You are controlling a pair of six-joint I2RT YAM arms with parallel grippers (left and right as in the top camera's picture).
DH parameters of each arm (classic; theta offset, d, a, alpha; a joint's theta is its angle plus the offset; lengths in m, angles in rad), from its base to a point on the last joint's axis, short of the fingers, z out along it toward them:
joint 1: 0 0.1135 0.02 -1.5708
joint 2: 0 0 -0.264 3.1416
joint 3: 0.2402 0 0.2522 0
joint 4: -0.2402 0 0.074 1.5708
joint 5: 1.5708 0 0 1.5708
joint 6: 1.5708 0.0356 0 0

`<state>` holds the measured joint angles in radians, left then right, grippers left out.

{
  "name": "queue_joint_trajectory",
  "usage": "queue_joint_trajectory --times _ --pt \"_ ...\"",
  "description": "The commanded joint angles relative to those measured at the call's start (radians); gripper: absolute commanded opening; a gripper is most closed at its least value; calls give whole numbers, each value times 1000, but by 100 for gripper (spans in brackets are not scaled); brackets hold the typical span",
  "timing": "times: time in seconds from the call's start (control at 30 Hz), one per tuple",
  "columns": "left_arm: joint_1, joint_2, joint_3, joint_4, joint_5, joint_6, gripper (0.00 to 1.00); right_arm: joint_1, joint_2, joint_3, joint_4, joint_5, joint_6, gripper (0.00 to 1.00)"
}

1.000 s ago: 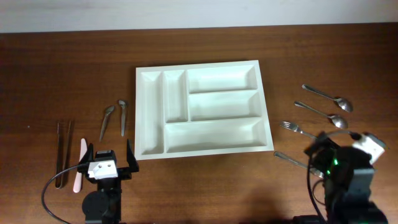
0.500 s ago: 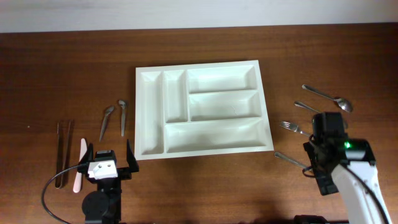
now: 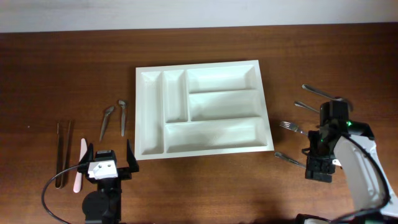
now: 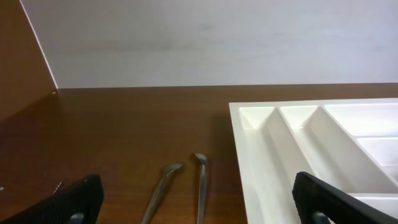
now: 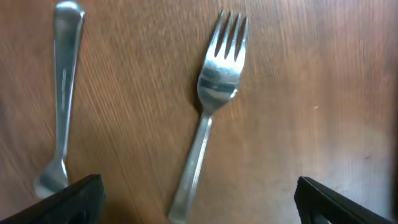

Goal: Pack container
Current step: 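Move the right gripper over the forks right of the tray, then lower the right gripper and grasp the lower fork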

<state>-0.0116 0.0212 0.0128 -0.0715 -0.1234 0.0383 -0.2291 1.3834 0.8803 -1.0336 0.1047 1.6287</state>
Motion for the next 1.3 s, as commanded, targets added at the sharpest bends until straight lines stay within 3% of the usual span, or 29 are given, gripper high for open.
queue_joint_trajectory --times 0.0,0.17,0.33,0.53,0.77,1.0,1.07,1.27 --pt "6 -8 -2 -4 0 12 99 -20 71 17 40 -20 77 99" --pt "6 -8 -2 -4 0 12 99 -20 129 2 25 -12 84 99" --pt "6 -8 -3 -4 0 12 99 -19 129 -40 73 133 100 99" --pt "6 -8 -2 -4 0 12 99 -13 129 -138 217 144 47 99" --pt "6 -8 -2 -4 0 12 99 103 129 -230 359 143 47 99" --pt "6 -8 -2 -4 0 12 99 137 129 -230 376 132 56 99" --pt "6 -8 -3 -4 0 12 99 137 129 -230 375 117 56 95" --pt "6 -8 -2 -4 0 12 99 137 129 -232 368 55 166 94"
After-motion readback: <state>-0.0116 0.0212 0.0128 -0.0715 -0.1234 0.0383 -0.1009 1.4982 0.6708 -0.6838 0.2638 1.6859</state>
